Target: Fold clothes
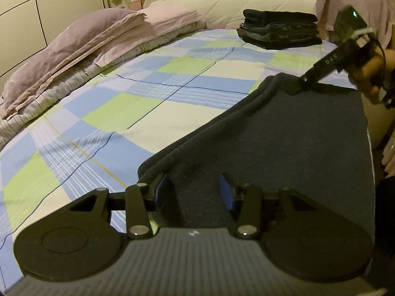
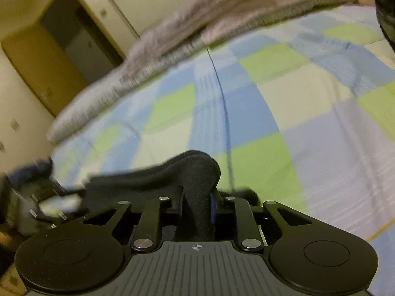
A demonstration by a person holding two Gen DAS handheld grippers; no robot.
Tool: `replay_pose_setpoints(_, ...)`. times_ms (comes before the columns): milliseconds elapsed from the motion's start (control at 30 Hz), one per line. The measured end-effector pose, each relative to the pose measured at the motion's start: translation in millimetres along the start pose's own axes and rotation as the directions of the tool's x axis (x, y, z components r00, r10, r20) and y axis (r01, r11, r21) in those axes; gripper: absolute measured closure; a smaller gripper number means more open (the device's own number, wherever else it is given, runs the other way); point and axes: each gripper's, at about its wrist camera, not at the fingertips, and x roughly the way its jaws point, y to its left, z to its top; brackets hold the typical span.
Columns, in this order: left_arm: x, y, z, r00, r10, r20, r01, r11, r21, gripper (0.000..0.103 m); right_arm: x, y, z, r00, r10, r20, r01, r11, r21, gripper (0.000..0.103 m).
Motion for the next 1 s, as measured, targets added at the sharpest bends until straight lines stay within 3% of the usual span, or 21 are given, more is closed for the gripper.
replay_pose_setpoints(100, -4.2, -0.8, 1.6, 1.0, 0.007, -0.004, -0.007, 1.0, 0.005, 0.06, -11.0, -3.3, -3.1, 1.0, 0.017, 0.021, -0.018, 1.0, 0.023, 0.077)
replay_pose_setpoints(200, -18.0, -4.0, 1.7, 1.0, 0.022, 0.012, -0.022, 1.0, 0.002, 0.063, -32.1, 21.4, -11.0, 0.996, -0.074, 0.047, 0.078, 0.993, -0.087, 0.063)
replay_pose_setpoints(333, -42.3, -11.2, -1.6, 0.999, 0.003, 0.046, -0.002, 0.999, -0.034, 0.062, -62.3, 53.1, -39.6, 0.985, -0.134, 0.106, 0.153, 0.969, -0.196, 0.062)
replay_pose_setpoints(400, -45.6, -17.3, -6.4, 0.999, -0.015, 0.029, 0.016, 0.999, -0.035, 0.062, -64.7, 59.5, -60.2, 0.985, -0.153, 0.08, 0.167, 0.963, -0.213, 0.062)
replay_pose_setpoints(467, -40.5, -25.7, -15.1, 1.0, -0.007, -0.013, 0.007, 1.0, 0.0, 0.062, -65.6, 55.8, -72.0, 0.986, -0.149, 0.074, 0.159, 0.972, -0.171, 0.062)
replay_pose_setpoints(567, -39.6, -28.1, -24.3, 1.0, 0.001, -0.012, -0.001, 1.0, -0.011, 0.062, -66.8, 49.2, -88.8, 0.988, -0.14, 0.067, 0.146, 0.984, -0.102, 0.062)
replay_pose_setpoints(900, -37.7, -22.4, -30.9, 1.0, 0.012, -0.013, -0.012, 0.998, -0.059, 0.052, -80.4, 23.8, -83.4, 0.999, -0.023, 0.044, 0.018, 0.993, 0.118, 0.062)
replay_pose_setpoints(1000, -36.0, -21.9, -30.8, 1.0, 0.015, -0.017, -0.016, 0.998, -0.062, 0.048, -79.4, 24.0, -82.3, 0.999, -0.025, 0.034, 0.021, 0.992, 0.127, 0.062)
